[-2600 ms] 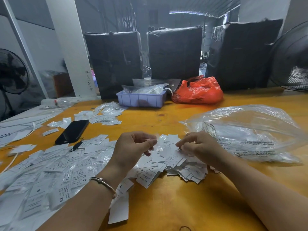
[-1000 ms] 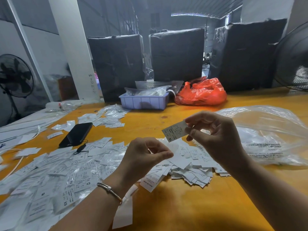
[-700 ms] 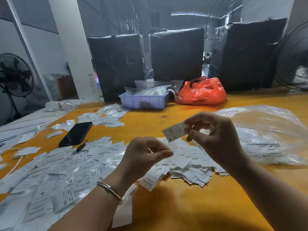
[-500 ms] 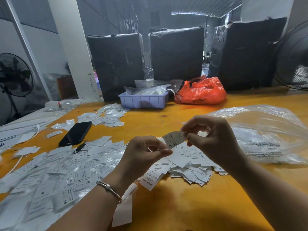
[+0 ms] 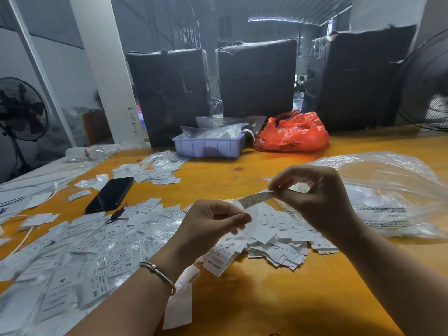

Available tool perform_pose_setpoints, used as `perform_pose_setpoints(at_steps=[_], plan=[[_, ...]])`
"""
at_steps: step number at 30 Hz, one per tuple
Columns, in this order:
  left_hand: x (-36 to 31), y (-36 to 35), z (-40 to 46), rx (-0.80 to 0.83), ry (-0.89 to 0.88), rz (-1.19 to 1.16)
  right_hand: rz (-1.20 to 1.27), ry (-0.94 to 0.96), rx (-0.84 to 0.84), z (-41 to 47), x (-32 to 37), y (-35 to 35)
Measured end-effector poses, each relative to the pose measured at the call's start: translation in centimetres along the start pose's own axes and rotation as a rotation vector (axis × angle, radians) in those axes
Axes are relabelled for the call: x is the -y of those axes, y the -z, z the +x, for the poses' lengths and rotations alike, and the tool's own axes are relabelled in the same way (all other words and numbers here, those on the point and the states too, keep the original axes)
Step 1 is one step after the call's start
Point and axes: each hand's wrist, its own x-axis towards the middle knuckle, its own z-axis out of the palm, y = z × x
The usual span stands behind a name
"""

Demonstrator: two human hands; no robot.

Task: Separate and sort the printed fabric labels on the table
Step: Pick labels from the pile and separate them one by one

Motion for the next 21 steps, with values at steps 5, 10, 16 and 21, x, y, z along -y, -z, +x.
perform_pose_setpoints(at_steps=[5,10,16,21], plan=[[0.14,0.10,0.05,0.012,0.011,0.009,-0.005,-0.069,0.084,0.11,-0.23,0.41],[0.13,-0.06,-0.04,0.049,0.003,0.080,-0.022,-0.110,0.216,-0.20,-0.22,-0.06],[0.14,-0.02,-0.01,0.046,0.002,0.061,0.011,-0.137,0.154,-0.13,-0.38,-0.29],[0.02,0.15,0.04,0.047,0.031,-0.037,0.084,-0.160,0.137,0.13,-0.21,0.16]])
